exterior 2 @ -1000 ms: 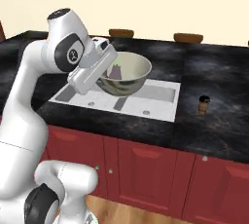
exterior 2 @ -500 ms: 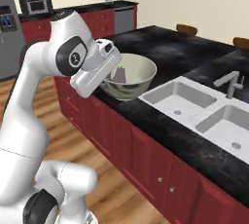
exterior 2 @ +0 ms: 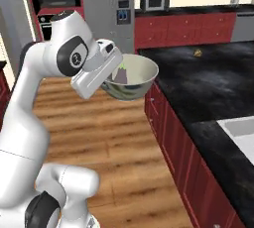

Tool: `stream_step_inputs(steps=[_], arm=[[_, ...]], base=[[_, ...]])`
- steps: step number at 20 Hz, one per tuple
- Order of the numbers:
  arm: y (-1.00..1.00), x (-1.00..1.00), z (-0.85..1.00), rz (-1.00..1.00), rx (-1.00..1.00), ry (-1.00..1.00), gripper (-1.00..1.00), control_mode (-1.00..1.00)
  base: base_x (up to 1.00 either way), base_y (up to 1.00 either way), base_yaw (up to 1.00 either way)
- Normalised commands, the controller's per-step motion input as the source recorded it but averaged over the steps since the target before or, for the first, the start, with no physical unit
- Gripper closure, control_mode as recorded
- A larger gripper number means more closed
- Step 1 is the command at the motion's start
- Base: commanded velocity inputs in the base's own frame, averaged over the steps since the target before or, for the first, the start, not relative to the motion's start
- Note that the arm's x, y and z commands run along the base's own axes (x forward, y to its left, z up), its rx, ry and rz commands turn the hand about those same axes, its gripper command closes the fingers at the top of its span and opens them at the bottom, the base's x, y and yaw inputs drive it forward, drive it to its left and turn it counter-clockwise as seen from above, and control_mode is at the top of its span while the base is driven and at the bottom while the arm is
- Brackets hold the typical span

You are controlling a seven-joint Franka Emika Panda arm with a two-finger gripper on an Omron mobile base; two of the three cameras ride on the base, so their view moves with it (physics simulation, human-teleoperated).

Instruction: Pick the eggplant from the sink and place it in the bowl. Then pick the bowl and place it in the microwave. Then close the microwave door and press the start button.

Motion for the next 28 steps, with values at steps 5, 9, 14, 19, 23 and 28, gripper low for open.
stream_step_inputs(steps=[5,9,14,19,23,28], arm=[[0.00,0.00,0.00,0.00,0.00,0.00,1.00,1.00],[0.00,0.00,0.00,0.00,0.00,0.00,1.00,1.00],[0.00,0.00,0.00,0.00,0.00,0.00,1.00,1.00],[0.00,0.00,0.00,0.00,0.00,0.00,1.00,1.00],[0.00,0.00,0.00,0.00,0.00,0.00,1.00,1.00],[0.00,0.00,0.00,0.00,0.00,0.00,1.00,1.00]], base=[[-0.06,0.19,0.72],[0.85,0.47,0.52],[1.00,0.20,0.36],[1.00,0.00,0.22],[1.00,0.00,0.22],[1.00,0.00,0.21]])
